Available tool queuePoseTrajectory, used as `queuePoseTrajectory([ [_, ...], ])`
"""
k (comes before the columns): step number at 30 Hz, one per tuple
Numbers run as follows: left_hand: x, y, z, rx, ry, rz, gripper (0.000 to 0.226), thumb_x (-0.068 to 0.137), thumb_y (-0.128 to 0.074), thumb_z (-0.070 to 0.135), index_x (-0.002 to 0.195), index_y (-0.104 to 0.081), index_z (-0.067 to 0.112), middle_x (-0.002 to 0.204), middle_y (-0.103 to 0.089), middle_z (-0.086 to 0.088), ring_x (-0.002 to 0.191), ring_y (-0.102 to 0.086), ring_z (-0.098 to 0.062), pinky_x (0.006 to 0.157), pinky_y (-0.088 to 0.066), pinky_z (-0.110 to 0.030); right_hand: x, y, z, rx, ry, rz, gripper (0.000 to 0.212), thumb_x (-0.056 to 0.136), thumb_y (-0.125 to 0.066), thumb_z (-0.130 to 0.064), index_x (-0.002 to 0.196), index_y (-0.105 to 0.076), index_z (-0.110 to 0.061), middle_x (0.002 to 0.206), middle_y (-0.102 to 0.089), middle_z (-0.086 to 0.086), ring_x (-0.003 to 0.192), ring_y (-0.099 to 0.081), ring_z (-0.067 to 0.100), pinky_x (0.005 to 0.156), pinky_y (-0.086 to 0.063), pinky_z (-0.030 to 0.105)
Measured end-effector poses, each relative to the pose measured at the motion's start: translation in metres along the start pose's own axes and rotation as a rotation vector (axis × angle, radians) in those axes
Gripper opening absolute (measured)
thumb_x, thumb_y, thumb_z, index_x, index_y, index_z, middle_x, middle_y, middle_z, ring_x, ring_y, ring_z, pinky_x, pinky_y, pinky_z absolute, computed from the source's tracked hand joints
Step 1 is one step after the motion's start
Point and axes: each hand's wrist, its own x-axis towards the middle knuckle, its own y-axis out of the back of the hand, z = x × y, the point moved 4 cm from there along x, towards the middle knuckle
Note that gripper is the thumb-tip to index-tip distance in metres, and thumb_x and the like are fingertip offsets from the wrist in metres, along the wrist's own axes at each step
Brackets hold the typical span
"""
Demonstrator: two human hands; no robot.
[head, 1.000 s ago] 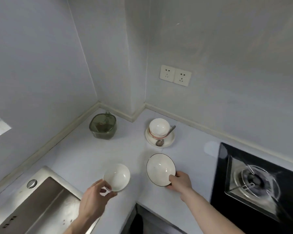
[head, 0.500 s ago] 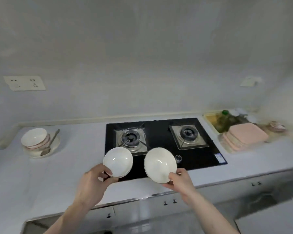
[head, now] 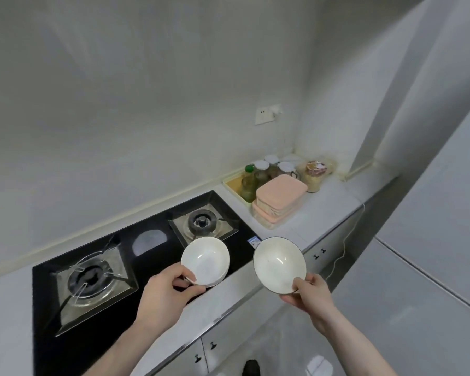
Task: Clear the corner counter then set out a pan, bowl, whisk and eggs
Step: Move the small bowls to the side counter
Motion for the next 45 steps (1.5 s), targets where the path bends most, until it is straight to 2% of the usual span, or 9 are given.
queuePoseTrajectory([
  [7, 0.085, -0.085, 0.048, -0.048, 0.066, -0.072, 0.025, 0.069, -0.093, 0.030, 0.078, -0.070, 0.032, 0.076, -0.074, 0.015, 0.077, -0.069, 0.000, 0.072, -0.057, -0.031, 0.094, 0.067, -0.044, -0.043, -0.020, 0.074, 0.007, 0.089, -0.050, 0.005, 0.093, -0.049, -0.001, 0.098, -0.060, 0.019, 0.073, -0.076, 0.038, 0.055, -0.059, 0.030],
  [11, 0.133, -0.120, 0.076, -0.061, 0.059, -0.068, 0.025, 0.068, -0.093, 0.027, 0.077, -0.070, 0.029, 0.076, -0.074, 0.015, 0.071, -0.070, 0.000, 0.073, -0.058, -0.033, 0.149, 0.095, -0.073, -0.059, -0.024, 0.143, 0.013, 0.089, -0.049, 0.007, 0.083, -0.047, -0.004, 0.086, -0.060, 0.019, 0.074, -0.075, 0.044, 0.084, -0.059, 0.049],
  [16, 0.188, -0.166, 0.119, -0.022, -0.001, -0.074, 0.029, 0.065, -0.095, 0.031, 0.074, -0.068, 0.031, 0.075, -0.071, 0.021, 0.070, -0.069, 0.002, 0.066, -0.054, -0.027, 0.230, 0.138, -0.092, 0.005, -0.073, 0.183, 0.011, 0.088, -0.051, 0.006, 0.098, -0.051, 0.000, 0.104, -0.062, 0.025, 0.070, -0.075, 0.039, 0.057, -0.062, 0.031],
  [19, 0.209, -0.184, 0.138, -0.009, -0.020, -0.082, 0.029, 0.066, -0.095, 0.027, 0.075, -0.067, 0.030, 0.076, -0.073, 0.018, 0.069, -0.070, -0.002, 0.065, -0.055, -0.028, 0.269, 0.152, -0.102, 0.036, -0.115, 0.186, 0.028, 0.089, -0.052, 0.006, 0.117, -0.049, 0.004, 0.117, -0.060, 0.028, 0.069, -0.075, 0.037, 0.054, -0.062, 0.032],
  [24, 0.248, -0.217, 0.163, 0.007, 0.006, -0.008, 0.029, 0.067, -0.094, 0.028, 0.076, -0.067, 0.032, 0.073, -0.073, 0.012, 0.064, -0.070, -0.008, 0.061, -0.058, -0.033, 0.353, 0.167, -0.127, -0.005, -0.149, 0.175, 0.013, 0.090, -0.051, 0.006, 0.102, -0.051, 0.004, 0.114, -0.065, 0.033, 0.076, -0.074, 0.042, 0.052, -0.062, 0.033],
  [26, 0.258, -0.230, 0.174, 0.019, 0.036, 0.027, 0.029, 0.067, -0.094, 0.030, 0.077, -0.068, 0.032, 0.072, -0.073, 0.011, 0.066, -0.070, -0.006, 0.064, -0.058, -0.034, 0.391, 0.174, -0.132, -0.037, -0.180, 0.159, 0.028, 0.088, -0.053, 0.004, 0.116, -0.050, 0.009, 0.112, -0.066, 0.032, 0.072, -0.075, 0.041, 0.048, -0.060, 0.031],
  [35, 0.292, -0.284, 0.221, -0.004, 0.153, 0.158, 0.031, 0.064, -0.096, 0.022, 0.074, -0.068, 0.029, 0.071, -0.071, 0.017, 0.069, -0.069, -0.003, 0.061, -0.047, -0.028, 0.525, 0.172, -0.154, -0.174, -0.209, 0.078, 0.039, 0.084, -0.053, 0.004, 0.123, -0.052, 0.010, 0.116, -0.064, 0.026, 0.063, -0.074, 0.034, 0.054, -0.061, 0.033],
  [38, 0.294, -0.292, 0.226, -0.003, 0.173, 0.171, 0.030, 0.065, -0.096, 0.023, 0.075, -0.068, 0.028, 0.075, -0.073, 0.014, 0.071, -0.070, -0.003, 0.064, -0.051, -0.030, 0.552, 0.158, -0.149, -0.210, -0.245, 0.016, 0.040, 0.082, -0.053, 0.004, 0.122, -0.053, 0.008, 0.120, -0.063, 0.026, 0.071, -0.075, 0.036, 0.054, -0.060, 0.031],
  [45, 0.314, -0.282, 0.222, 0.005, 0.205, 0.186, 0.029, 0.067, -0.095, 0.023, 0.078, -0.068, 0.027, 0.074, -0.072, 0.018, 0.069, -0.070, -0.005, 0.063, -0.054, -0.030, 0.582, 0.116, -0.159, -0.282, -0.255, -0.032, 0.037, 0.084, -0.051, 0.003, 0.120, -0.055, 0.006, 0.120, -0.063, 0.024, 0.057, -0.074, 0.030, 0.053, -0.059, 0.031],
])
